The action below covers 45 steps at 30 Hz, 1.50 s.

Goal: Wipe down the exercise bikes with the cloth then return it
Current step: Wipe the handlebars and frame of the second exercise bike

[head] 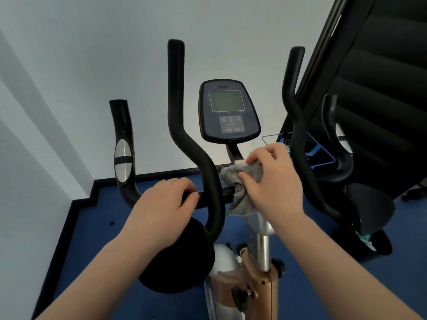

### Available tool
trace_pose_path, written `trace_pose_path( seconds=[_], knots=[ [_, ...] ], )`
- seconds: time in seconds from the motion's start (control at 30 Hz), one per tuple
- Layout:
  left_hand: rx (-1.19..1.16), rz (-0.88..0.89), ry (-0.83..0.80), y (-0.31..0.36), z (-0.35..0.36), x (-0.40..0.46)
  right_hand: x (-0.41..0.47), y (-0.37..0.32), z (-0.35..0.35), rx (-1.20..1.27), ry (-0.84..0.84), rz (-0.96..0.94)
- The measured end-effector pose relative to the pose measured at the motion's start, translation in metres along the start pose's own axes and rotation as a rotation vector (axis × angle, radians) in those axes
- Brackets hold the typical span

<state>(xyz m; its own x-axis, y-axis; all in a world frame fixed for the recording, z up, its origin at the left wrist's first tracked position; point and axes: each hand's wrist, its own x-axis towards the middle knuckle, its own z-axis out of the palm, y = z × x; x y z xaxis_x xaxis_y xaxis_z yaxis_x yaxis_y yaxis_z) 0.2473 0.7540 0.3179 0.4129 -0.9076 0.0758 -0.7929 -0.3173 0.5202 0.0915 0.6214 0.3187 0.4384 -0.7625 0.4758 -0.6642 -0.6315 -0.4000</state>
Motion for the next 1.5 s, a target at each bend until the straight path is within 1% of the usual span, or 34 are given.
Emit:
trace_pose_path(
  seconds=[0.07,0.13,0.27,0.33,0.4,0.47,0.5,0.67,0.73,0.83,0.9,1.03,1.13,1.2,1.27,1.37,1.5],
  knots=[
    [-0.012,-0.003,-0.001,-0.001,0.0,0.001,-0.002,0.003,-0.001,-0.052,0.075,-0.052],
    [-0.025,-0.003,0.001,-0.001,0.0,0.002,-0.015,0.005,0.004,-0.082,0.059,-0.133],
    [-0.027,-0.003,0.016,-0.001,0.0,0.0,-0.045,0.017,0.007,-0.072,-0.063,-0.209],
    [-0.021,-0.001,0.016,-0.001,0.0,0.001,-0.038,0.016,0.006,-0.052,-0.101,-0.223],
    [-0.02,-0.004,0.004,0.0,-0.001,0.002,-0.021,0.005,0.011,-0.028,-0.176,-0.21],
    [-0.02,-0.004,0.003,0.001,-0.001,0.002,-0.008,-0.007,0.016,-0.052,-0.261,-0.203],
    [-0.017,-0.003,0.007,0.001,-0.001,0.002,-0.006,-0.01,0.017,-0.062,-0.275,-0.21],
    [-0.014,0.009,0.021,0.0,-0.002,-0.001,-0.044,-0.007,-0.001,-0.127,-0.2,-0.248],
    [-0.019,0.008,0.023,0.0,-0.002,0.0,-0.037,-0.003,0.0,-0.123,-0.188,-0.272],
    [-0.022,0.009,0.025,-0.001,-0.001,0.0,-0.015,0.0,0.003,-0.021,-0.305,-0.209],
    [-0.023,0.011,0.025,-0.001,-0.001,-0.001,-0.015,0.003,0.007,-0.01,-0.341,-0.238],
    [-0.057,-0.005,0.022,-0.002,-0.002,-0.001,-0.017,0.004,0.003,-0.087,-0.352,-0.317],
    [-0.051,-0.003,0.022,-0.001,-0.002,-0.002,-0.006,0.017,-0.009,-0.145,-0.324,-0.372],
    [-0.034,0.003,0.027,-0.001,-0.002,-0.003,-0.007,0.023,-0.013,-0.108,-0.315,-0.354],
    [-0.028,-0.003,0.028,-0.001,-0.002,-0.003,-0.01,0.013,-0.009,-0.057,-0.317,-0.315],
    [-0.035,-0.015,0.024,-0.001,-0.003,-0.002,-0.008,-0.005,0.004,-0.011,-0.369,-0.31],
    [-0.018,0.003,0.023,0.001,-0.003,-0.003,0.002,0.011,-0.012,-0.1,-0.423,-0.359]
  ],
)
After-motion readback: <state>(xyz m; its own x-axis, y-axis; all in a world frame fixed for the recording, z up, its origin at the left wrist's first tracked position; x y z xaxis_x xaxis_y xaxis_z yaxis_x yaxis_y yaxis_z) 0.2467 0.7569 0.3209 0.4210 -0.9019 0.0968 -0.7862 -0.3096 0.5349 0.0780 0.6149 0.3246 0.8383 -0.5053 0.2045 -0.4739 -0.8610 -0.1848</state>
